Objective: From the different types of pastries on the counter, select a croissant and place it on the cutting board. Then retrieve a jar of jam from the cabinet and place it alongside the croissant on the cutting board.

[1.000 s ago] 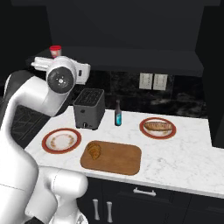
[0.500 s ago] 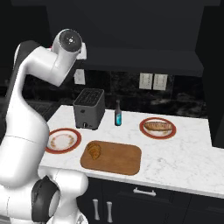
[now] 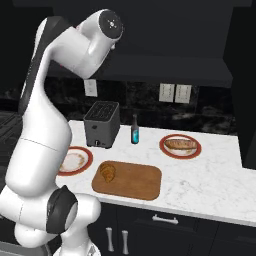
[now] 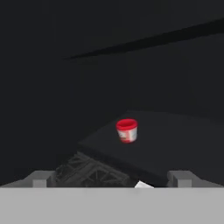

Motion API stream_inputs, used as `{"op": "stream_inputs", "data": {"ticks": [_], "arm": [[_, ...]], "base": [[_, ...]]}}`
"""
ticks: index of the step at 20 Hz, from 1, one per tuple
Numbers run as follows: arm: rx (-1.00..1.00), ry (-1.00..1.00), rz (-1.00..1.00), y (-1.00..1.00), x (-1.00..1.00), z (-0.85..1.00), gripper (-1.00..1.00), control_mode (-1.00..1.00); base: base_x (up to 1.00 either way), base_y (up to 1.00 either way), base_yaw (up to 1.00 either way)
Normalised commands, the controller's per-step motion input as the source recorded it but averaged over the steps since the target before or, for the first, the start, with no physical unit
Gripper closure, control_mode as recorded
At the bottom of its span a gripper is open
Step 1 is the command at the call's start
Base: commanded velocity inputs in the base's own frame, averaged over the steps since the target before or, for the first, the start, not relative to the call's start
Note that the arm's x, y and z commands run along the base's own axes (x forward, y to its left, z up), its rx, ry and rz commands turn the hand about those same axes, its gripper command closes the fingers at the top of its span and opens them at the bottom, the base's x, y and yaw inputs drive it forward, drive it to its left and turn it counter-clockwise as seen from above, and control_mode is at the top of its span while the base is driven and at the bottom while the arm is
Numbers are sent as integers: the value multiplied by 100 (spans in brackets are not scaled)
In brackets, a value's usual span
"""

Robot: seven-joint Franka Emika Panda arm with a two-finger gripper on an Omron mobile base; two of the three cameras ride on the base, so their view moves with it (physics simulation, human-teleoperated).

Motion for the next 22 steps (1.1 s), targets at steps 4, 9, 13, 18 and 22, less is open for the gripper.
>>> {"op": "stream_inputs", "data": {"ticks": [4, 9, 13, 18, 22], "arm": [[4, -19, 4, 0, -21, -4, -100, -100], [5, -25, 5, 0, 24, 10, -100, -100], [0, -19, 2, 0, -3, 12, -100, -100], [-2, -3, 0, 0, 0, -6, -100, -100], [-15, 0, 0, 0, 2, 0, -100, -100]], "base": [[0, 0, 0], [0, 0, 0], [0, 0, 0], [0, 0, 0], [0, 0, 0]]}}
